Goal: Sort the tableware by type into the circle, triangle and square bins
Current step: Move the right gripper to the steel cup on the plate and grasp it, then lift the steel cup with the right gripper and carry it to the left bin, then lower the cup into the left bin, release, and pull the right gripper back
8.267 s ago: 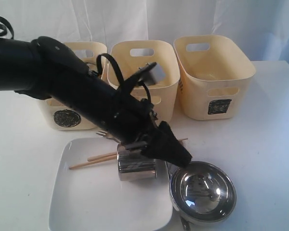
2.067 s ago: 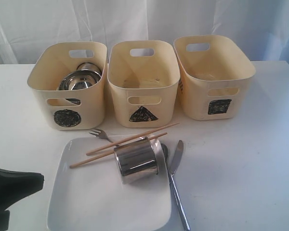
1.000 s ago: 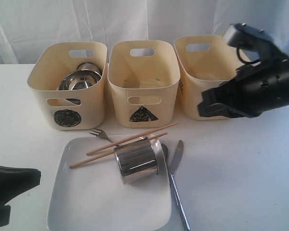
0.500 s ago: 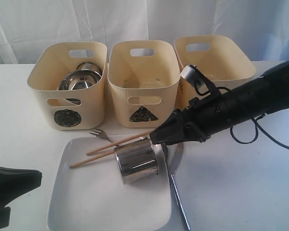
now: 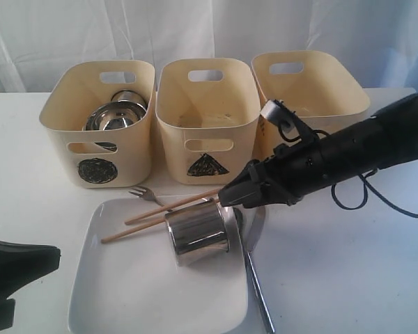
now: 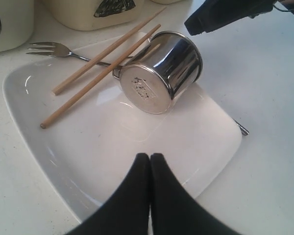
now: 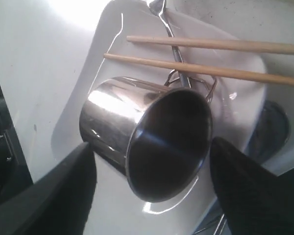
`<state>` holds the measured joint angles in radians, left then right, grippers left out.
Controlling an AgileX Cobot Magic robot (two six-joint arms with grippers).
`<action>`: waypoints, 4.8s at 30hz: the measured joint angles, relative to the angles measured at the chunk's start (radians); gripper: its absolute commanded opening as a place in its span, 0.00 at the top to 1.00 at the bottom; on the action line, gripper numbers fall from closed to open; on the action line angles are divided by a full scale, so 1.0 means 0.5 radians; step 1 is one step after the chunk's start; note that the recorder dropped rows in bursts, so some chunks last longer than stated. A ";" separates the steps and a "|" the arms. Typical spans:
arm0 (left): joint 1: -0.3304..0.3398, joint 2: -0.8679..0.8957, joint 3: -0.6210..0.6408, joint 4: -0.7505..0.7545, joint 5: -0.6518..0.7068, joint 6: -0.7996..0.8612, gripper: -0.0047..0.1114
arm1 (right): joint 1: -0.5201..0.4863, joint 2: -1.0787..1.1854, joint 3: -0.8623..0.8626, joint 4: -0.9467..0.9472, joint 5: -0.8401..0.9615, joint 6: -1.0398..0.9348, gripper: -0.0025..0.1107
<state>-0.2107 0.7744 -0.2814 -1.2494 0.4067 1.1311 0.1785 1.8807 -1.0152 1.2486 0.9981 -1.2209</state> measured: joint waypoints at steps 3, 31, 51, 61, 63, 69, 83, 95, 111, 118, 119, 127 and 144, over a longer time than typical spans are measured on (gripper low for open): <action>0.000 0.000 0.000 0.000 0.000 0.000 0.96 | 0.003 0.071 0.000 0.012 0.038 0.000 0.43; 0.000 0.000 0.000 0.000 -0.007 0.000 0.96 | 0.181 0.043 -0.007 0.566 0.376 -0.345 0.98; 0.000 0.000 0.000 0.000 -0.012 0.000 0.96 | 0.181 -0.075 -0.020 0.536 0.413 -0.396 0.98; 0.000 0.000 0.000 0.000 -0.012 0.000 0.96 | 0.181 -0.075 -0.020 0.913 0.413 -0.457 0.98; 0.000 0.000 0.000 0.000 -0.012 0.000 0.96 | 0.181 -0.075 -0.020 0.936 0.413 -0.448 0.98; 0.000 0.000 0.000 0.000 -0.012 0.000 0.96 | 0.198 -0.075 -0.021 0.944 0.413 -0.423 0.98; 0.000 0.000 0.000 0.000 -0.025 0.000 0.96 | 0.224 -0.110 -0.132 0.756 0.409 -0.884 0.98; 0.000 0.000 0.000 -0.004 -0.126 0.000 0.96 | 0.450 -0.120 -0.567 0.574 -0.008 -1.224 0.98; 0.000 0.000 0.000 -0.004 -0.244 0.000 0.96 | 0.793 0.122 -0.981 0.456 -0.762 -1.794 0.98; 0.000 0.000 0.000 -0.004 -0.276 0.000 0.96 | 0.884 0.409 -1.171 0.447 -0.848 -1.794 0.98; 0.000 0.000 0.000 -0.004 -0.276 0.000 0.96 | 0.894 0.437 -1.195 0.447 -0.877 -1.794 0.98; 0.000 0.000 0.000 -0.004 -0.276 0.000 0.96 | 0.929 0.588 -1.349 0.455 -1.062 -1.761 0.91; 0.000 0.000 0.000 -0.004 -0.276 0.000 0.96 | 0.932 0.382 -1.411 0.348 -1.020 -1.205 0.48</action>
<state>-0.2107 0.7744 -0.2814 -1.2514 0.2684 1.1311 0.6446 2.0715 -1.7208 1.4228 0.4882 -1.8233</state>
